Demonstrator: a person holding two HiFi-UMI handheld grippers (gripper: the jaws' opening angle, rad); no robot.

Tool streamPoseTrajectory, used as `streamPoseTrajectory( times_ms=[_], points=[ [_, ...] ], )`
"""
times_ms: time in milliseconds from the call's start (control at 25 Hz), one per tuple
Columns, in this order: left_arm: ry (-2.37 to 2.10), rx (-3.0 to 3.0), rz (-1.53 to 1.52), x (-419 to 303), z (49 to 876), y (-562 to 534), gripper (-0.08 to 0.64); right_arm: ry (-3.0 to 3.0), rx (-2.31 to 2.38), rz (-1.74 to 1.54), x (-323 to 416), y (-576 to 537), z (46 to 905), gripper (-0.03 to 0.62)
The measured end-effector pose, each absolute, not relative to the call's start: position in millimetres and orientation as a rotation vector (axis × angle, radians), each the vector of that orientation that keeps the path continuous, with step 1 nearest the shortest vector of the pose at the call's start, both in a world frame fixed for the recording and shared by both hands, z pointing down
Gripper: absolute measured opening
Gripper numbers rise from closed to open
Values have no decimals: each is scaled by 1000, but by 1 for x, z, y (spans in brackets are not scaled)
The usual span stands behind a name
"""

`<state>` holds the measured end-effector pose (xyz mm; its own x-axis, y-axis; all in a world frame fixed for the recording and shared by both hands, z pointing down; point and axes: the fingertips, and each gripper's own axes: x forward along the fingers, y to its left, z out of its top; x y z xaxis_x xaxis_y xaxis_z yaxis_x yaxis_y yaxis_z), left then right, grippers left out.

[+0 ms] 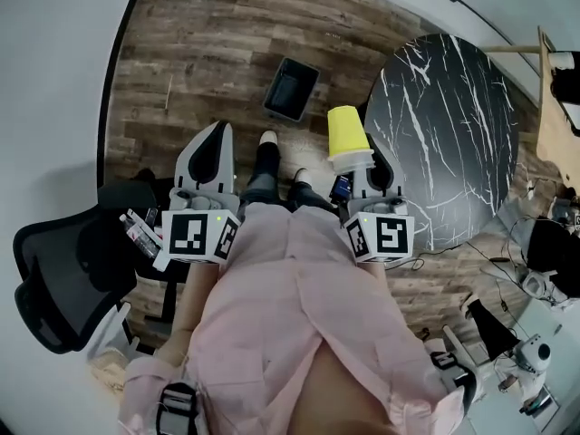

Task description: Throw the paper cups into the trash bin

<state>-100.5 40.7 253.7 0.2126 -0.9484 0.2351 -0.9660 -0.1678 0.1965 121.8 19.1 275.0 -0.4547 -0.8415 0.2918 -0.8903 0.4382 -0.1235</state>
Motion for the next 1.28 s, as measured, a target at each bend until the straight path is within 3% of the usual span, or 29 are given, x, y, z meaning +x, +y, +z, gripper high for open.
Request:
streamPoseTrajectory(
  times_ms=[560, 1280],
  points=[
    [-1739, 2226, 59, -132, 257, 22, 15, -2457, 1598, 369, 90, 10, 272, 40],
    [-1779, 2203, 58, -103, 249, 4, 15, -2483, 1553, 384, 115, -14, 272, 40]
  ],
)
